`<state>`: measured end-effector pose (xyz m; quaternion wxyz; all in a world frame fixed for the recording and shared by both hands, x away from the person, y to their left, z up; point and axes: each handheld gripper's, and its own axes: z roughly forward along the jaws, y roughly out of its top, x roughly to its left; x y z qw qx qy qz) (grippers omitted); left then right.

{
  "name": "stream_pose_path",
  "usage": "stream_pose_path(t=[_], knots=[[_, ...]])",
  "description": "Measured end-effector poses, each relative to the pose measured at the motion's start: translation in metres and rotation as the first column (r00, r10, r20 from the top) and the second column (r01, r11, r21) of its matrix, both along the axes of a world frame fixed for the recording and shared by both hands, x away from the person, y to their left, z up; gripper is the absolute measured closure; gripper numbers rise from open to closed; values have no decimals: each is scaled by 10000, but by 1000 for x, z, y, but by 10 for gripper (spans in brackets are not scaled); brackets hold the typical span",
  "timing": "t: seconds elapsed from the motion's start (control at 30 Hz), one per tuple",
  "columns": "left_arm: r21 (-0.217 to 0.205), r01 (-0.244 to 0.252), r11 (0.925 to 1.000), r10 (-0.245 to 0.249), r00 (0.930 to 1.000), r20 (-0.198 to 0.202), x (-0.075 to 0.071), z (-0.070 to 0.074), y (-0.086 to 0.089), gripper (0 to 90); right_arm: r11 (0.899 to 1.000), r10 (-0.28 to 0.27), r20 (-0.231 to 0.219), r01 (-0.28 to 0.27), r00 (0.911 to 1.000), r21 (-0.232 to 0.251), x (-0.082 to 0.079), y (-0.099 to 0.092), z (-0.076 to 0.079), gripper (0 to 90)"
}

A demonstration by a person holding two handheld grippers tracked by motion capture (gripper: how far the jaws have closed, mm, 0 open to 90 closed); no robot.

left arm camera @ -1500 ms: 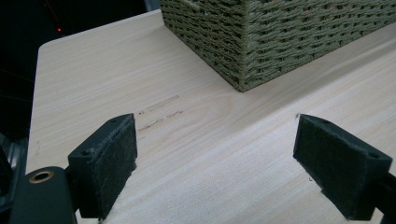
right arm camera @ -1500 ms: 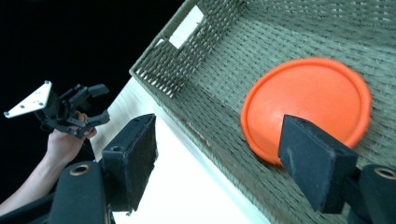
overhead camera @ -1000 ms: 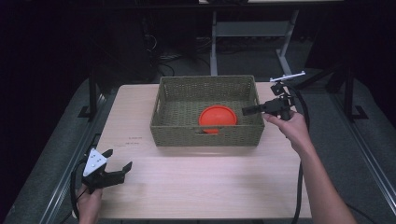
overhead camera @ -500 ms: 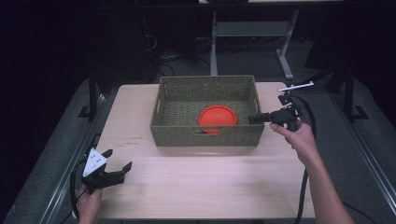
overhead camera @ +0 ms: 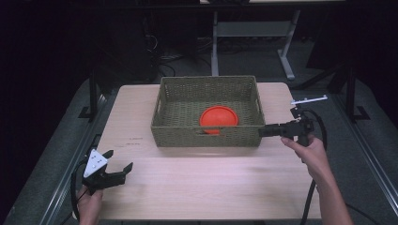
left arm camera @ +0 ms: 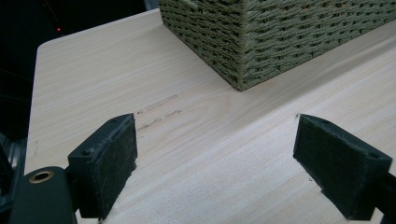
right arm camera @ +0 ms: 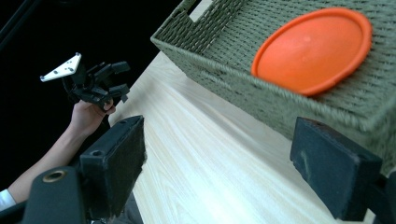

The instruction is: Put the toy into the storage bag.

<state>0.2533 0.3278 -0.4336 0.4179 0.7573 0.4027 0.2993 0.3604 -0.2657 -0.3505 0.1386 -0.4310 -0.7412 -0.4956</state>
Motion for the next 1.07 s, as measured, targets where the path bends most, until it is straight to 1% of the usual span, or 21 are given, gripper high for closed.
stream_pose_path(t=[0.1, 0.2, 0.27, 0.3, 0.33, 0.37, 0.43, 0.5, 0.53, 0.57, 0.63, 0.73, 0.8, 0.87, 0.93, 1.03, 1.07], knots=[[-8, -32, 10000, 32, 10000, -8, 0, 0, 0, 130, 10000, -2, 60, 2, 10000, -10, -7, -5, -4, 172], [-34, -52, 10000, 52, 10000, -40, 0, 0, 0, 130, 9999, -37, 104, 36, 9999, 141, -13, -9, -9, 173], [-14, -36, 10000, 36, 10000, -51, 0, 0, 0, 130, 9998, -119, 43, 118, 9999, 127, -17, -12, -12, 173], [51, -7, 10000, 8, 10000, -33, 1, 0, 0, 130, 9998, -119, 49, 118, 9999, 155, -18, -13, -14, 173], [-6, -30, 10000, 30, 10000, -64, 0, 0, 0, 130, 9998, -108, 36, 107, 9999, 169, -20, -14, -16, 173], [-32, -24, 10000, 24, 10000, -11, 0, 0, -1, 130, 9997, -110, 22, 110, 9999, 219, -21, -15, -18, 172], [40, -16, 10000, 16, 10000, -16, -1, 0, -1, 130, 9994, -120, 78, 117, 9999, 340, -25, -18, -23, 172], [9, -17, 10000, 17, 10000, 4, -1, 0, -1, 130, 9992, -152, 80, 149, 9999, 370, -29, -20, -27, 172], [12, -20, 10000, 20, 10000, 0, -1, 0, -1, 130, 9992, -118, 3, 118, 9999, 381, -31, -21, -30, 172], [19, -23, 10000, 23, 10000, 6, -1, 0, 0, 130, 9992, -112, 24, 111, 9999, 374, -33, -22, -33, 172], [-23, -37, 10000, 37, 10000, 11, -1, 0, -1, 130, 9994, -134, -134, 138, 9998, 326, -37, -24, -38, 172], [-22, 9, 10000, -9, 10000, 35, -2, 0, -1, 130, 9990, -129, -225, 139, 9997, 432, -44, -27, -46, 172], [-3, -4, 10000, 4, 10000, 48, -2, 0, -2, 130, 9990, -127, -141, 132, 9998, 416, -50, -30, -52, 172], [-19, 23, 10000, -23, 10000, 7, -2, 1, -3, 130, 9983, -28, -220, 41, 9998, 586, -56, -32, -57, 172], [-20, 24, 10000, -24, 10000, 23, -3, 0, -3, 130, 9980, -104, -250, 119, 9996, 616, -63, -34, -63, 160], [-75, 33, 10000, -33, 10000, 26, -3, 0, -4, 130, 9959, -296, 6, 294, 9996, 855, -75, -37, -73, 155], [-78, 6, 10000, -6, 10000, 27, -4, 1, -5, 130, 9949, -328, 160, 311, 9993, 956, -80, -38, -77, 150]])
